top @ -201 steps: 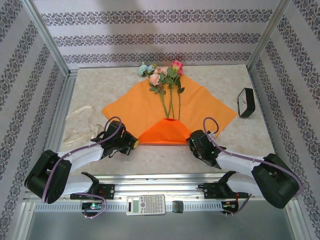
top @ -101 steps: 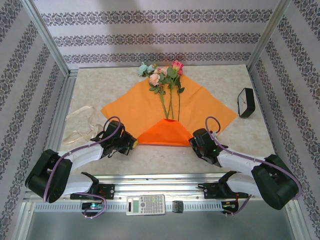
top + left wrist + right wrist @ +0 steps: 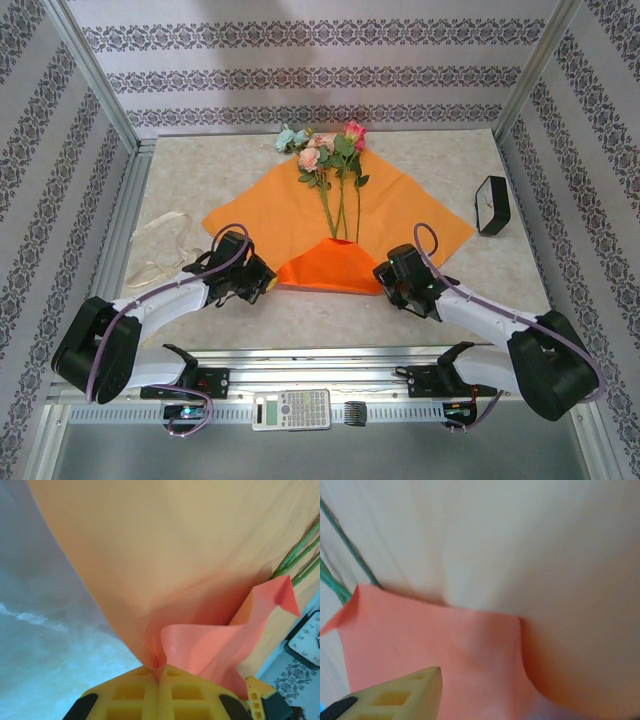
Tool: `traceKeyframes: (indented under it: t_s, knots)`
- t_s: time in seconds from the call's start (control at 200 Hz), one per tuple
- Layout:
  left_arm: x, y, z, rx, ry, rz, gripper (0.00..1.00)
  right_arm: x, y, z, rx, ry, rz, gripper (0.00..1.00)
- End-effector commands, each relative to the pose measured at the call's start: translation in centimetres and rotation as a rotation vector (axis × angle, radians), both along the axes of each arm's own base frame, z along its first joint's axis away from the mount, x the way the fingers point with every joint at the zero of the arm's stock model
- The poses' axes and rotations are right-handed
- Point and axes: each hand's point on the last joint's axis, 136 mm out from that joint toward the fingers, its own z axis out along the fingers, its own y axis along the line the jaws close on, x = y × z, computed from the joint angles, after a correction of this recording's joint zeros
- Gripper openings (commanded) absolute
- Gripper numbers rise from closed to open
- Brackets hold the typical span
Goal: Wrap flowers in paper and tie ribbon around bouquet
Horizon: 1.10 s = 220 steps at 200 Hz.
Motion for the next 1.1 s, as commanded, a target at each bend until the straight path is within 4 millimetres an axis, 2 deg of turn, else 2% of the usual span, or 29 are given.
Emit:
traceKeyframes:
  t_s: [0.0,0.11,0.18,0.225,0.37,0.485,0.575,0.679,0.819,0.944,1.094]
  knots:
    - [-1.7,0.6,-1.1,0.057,0.035,-0.041,0.0,-3.7,0.4,1.6,-0.058,0.118,0.182,0.47]
    - [-1.8,0.5,-1.1,0.058,0.034,-0.041,0.0,-4.5,1.2,4.0,-0.107,0.07,0.303,0.45]
    - [-1.8,0.5,-1.2,0.063,0.036,-0.04,0.0,-4.2,3.1,4.8,-0.09,0.019,0.388,0.33]
    - [-1.9,0.6,-1.2,0.067,0.036,-0.039,0.0,-3.7,4.9,5.1,-0.069,-0.009,0.447,0.29]
    - [-2.1,0.7,-1.7,0.073,0.04,-0.037,0.0,-2.0,12.6,6.6,0.057,-0.12,0.649,0.16]
    - [-2.1,0.6,-1.7,0.079,0.034,-0.039,0.0,-0.9,17.7,6.0,0.104,-0.106,0.775,0.06]
    - [-2.0,0.5,-1.6,0.087,0.028,-0.047,0.0,-0.6,20.1,4.2,0.122,-0.045,0.813,0.04]
    - [-1.8,0.4,-1.2,0.097,0.017,-0.061,0.0,-0.8,20.9,1.6,0.106,0.02,0.819,0.03]
    - [-1.7,0.1,-0.4,0.124,-0.001,-0.107,0.0,-0.8,19.9,-1.6,0.051,0.078,0.792,0.01]
    - [-1.7,-0.4,1.3,0.189,-0.044,-0.204,0.0,-1.0,20.1,-2.7,0.054,0.101,0.801,0.0]
    - [-2.2,-2.0,2.5,0.269,-0.092,-0.391,0.0,-1.0,20.0,-3.4,0.062,0.112,0.799,0.0]
